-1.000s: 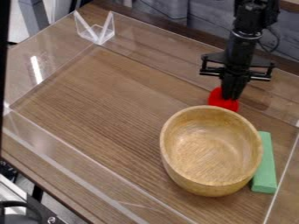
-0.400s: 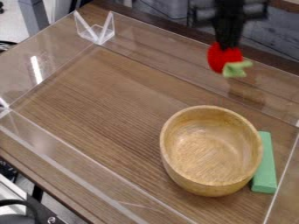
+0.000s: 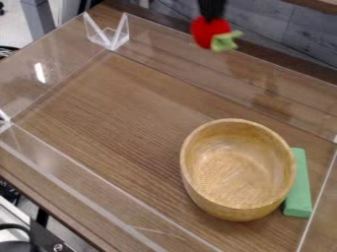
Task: Move the red fruit to the left
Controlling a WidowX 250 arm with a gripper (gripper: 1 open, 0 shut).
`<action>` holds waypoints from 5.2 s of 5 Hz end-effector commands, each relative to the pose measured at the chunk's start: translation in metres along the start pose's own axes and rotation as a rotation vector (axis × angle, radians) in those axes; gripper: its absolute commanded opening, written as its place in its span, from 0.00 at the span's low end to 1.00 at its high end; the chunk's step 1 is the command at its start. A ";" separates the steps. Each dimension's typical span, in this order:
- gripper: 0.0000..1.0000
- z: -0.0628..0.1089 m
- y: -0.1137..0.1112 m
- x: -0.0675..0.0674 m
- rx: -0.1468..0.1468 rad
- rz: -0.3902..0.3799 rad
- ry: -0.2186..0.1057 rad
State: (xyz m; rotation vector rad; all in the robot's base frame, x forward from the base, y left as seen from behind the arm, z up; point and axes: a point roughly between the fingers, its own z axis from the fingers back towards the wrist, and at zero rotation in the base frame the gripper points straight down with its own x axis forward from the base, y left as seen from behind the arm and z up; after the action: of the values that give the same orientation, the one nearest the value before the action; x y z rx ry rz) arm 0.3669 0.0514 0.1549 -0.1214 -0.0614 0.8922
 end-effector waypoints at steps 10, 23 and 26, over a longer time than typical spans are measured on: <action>0.00 -0.054 0.022 0.025 0.002 -0.115 -0.094; 0.00 -0.072 0.117 0.104 0.011 -0.183 -0.043; 0.00 -0.082 0.123 0.077 0.008 -0.118 0.013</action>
State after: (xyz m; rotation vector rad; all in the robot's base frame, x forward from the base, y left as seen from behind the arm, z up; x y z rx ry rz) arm 0.3215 0.1795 0.0319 -0.1264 0.0228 0.7866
